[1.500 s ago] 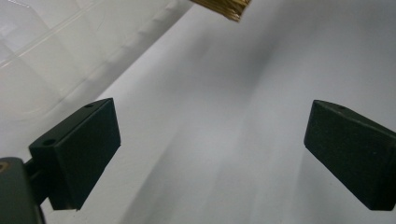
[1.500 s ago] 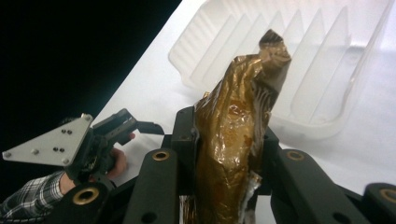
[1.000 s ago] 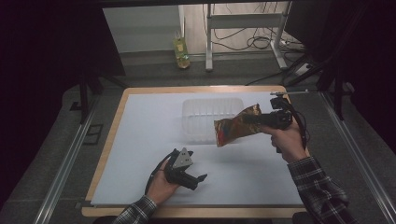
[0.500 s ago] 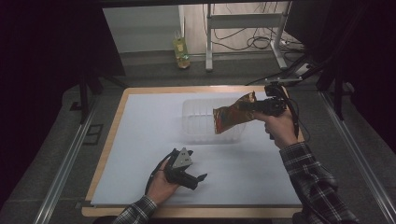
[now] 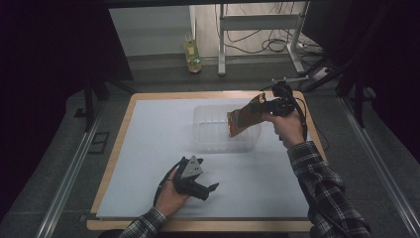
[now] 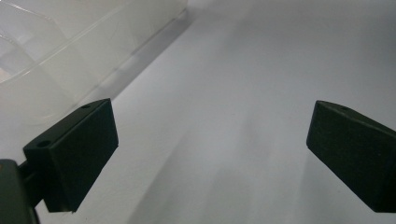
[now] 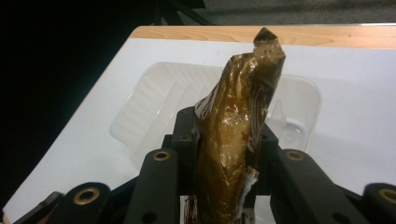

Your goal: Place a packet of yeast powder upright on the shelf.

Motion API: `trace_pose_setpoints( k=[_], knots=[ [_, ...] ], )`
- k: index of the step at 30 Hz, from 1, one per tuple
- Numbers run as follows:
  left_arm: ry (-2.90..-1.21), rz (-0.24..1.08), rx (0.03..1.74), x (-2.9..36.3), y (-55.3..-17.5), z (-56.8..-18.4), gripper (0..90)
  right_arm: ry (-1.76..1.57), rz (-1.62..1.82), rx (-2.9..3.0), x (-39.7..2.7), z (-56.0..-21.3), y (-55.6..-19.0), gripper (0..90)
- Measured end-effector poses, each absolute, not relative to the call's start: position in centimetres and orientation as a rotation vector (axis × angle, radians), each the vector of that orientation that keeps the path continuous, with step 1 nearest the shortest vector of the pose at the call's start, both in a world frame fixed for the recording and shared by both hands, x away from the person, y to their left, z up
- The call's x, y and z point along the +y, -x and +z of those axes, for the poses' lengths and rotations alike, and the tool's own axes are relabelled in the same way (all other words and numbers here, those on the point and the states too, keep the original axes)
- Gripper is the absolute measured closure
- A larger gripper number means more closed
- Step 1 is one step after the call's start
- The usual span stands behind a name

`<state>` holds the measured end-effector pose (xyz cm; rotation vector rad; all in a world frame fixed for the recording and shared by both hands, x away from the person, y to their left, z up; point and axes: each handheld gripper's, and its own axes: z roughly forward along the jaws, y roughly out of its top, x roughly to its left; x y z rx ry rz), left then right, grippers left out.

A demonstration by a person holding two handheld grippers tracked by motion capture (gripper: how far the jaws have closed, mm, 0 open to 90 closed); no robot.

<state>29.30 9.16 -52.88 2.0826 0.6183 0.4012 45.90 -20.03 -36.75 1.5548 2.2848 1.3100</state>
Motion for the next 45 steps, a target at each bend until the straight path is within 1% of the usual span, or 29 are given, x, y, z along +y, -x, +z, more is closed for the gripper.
trace_pose_setpoints(
  k=[13, 45],
  knots=[
    [-2.065, 0.414, 0.628, 9.8, -29.5, -52.6, 2.1, -1.575, 1.266, 2.292, -18.3, -37.7, -47.2, 70.1],
    [-2.076, 0.413, 0.622, 9.6, -29.5, -52.7, 2.1, -1.648, 1.313, 2.24, -14.9, -39.3, -49.7, 69.8]
  ],
)
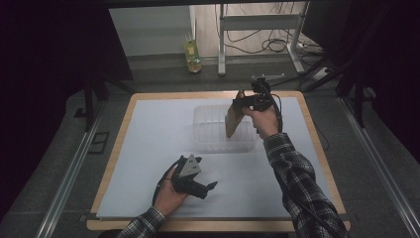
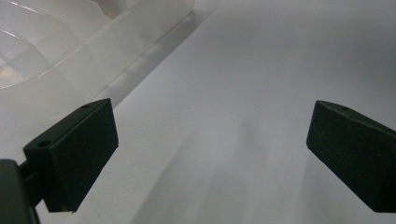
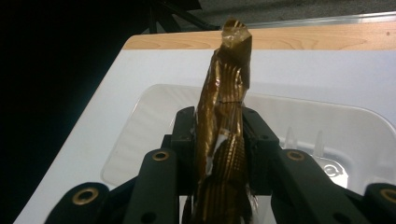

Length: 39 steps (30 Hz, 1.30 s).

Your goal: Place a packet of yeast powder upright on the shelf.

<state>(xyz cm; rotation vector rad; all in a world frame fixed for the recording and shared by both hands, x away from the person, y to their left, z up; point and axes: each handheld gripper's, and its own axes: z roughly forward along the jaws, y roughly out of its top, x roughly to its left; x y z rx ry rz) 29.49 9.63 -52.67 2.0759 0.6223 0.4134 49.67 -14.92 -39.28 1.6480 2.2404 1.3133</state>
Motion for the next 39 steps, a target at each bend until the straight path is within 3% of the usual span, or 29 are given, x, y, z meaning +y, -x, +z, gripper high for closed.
trace_pose_setpoints(
  k=[39],
  knots=[
    [-2.065, 0.409, 0.624, 9.6, -29.4, -52.6, 2.1, -1.641, 1.281, 2.23, -12.3, -42.3, -50.9, 69.4]
  ],
)
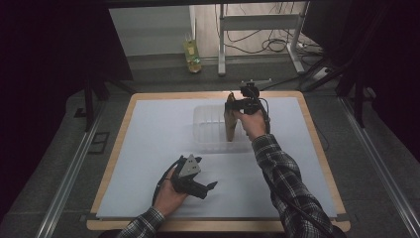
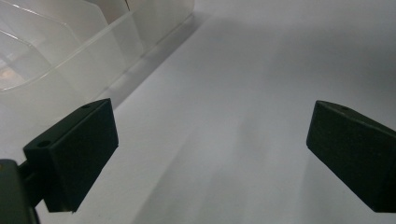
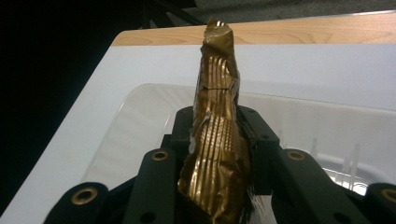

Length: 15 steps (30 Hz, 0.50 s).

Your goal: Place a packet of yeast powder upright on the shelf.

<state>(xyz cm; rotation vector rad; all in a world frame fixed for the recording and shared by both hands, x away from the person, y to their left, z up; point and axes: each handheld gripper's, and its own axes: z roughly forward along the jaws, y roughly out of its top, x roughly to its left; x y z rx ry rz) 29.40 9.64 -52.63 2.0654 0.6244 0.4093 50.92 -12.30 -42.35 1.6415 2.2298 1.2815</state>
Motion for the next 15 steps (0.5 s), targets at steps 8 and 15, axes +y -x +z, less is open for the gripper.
trace_pose_setpoints(
  k=[8, 15],
  knots=[
    [-2.07, 0.412, 0.622, 9.66, -29.4, -52.61, 2.1, -1.616, 1.26, 2.246, -12.4, -42.3, -50.86, 65.9],
    [-2.07, 0.411, 0.623, 9.68, -29.41, -52.62, 2.1, -1.555, 1.227, 2.271, -12.29, -42.04, -50.58, 58.2]
  ],
)
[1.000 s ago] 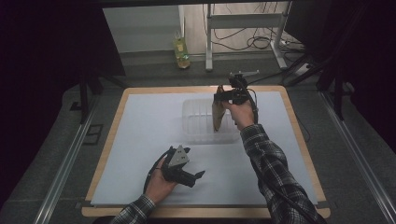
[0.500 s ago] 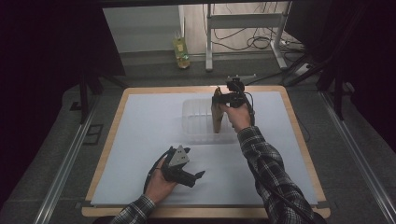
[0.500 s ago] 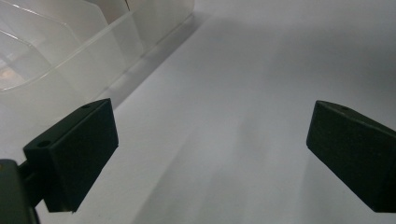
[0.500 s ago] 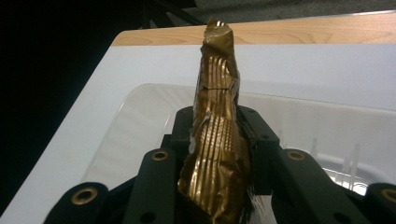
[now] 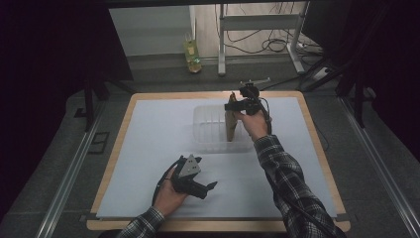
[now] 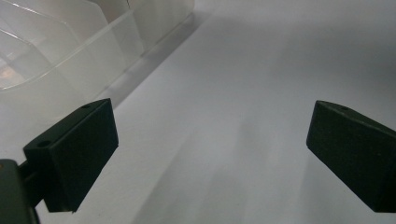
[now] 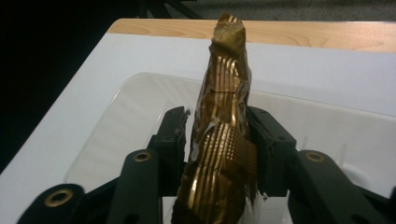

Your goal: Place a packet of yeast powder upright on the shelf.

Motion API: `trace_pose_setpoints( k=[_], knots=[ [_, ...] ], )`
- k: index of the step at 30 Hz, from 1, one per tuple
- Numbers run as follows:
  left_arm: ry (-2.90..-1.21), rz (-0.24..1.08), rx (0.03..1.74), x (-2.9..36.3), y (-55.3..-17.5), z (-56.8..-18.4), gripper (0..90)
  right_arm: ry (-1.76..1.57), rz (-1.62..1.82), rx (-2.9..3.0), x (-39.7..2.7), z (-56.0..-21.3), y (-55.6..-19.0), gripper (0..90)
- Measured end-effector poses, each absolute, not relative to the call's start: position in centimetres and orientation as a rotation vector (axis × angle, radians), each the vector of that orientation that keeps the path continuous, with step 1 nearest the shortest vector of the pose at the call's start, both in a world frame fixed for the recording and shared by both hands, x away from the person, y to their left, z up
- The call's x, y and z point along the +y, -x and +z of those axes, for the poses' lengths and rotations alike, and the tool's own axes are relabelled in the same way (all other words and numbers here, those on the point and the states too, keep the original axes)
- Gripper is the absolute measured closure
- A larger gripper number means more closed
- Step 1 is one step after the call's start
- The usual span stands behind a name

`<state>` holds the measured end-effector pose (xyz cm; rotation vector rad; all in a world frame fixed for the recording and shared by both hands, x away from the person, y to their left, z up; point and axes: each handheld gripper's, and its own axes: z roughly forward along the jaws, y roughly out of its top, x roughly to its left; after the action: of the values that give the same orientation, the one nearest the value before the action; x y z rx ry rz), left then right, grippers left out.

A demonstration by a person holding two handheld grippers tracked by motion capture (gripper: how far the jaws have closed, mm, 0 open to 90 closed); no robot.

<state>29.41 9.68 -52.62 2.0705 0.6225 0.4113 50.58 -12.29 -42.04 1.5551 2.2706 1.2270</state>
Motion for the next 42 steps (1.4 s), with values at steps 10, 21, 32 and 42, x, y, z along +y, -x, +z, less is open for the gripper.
trace_pose_setpoints(
  k=[10, 21, 32, 42],
  knots=[
    [-2.076, 0.412, 0.624, 9.6, -29.4, -52.7, 2.1, -1.417, 1.153, 2.324, -12.1, -41.8, -50.0, 49.6],
    [-2.071, 0.41, 0.627, 9.6, -29.4, -52.7, 2.1, -1.271, 1.102, 2.338, -11.9, -41.4, -49.2, 35.7],
    [-2.068, 0.411, 0.63, 9.7, -29.4, -52.7, 2.1, -1.203, 1.125, 2.355, -12.3, -41.0, -48.5, 27.8],
    [-2.079, 0.42, 0.632, 9.7, -29.4, -52.7, 2.1, -1.156, 1.13, 2.409, -12.5, -41.3, -47.8, 21.4]
  ],
)
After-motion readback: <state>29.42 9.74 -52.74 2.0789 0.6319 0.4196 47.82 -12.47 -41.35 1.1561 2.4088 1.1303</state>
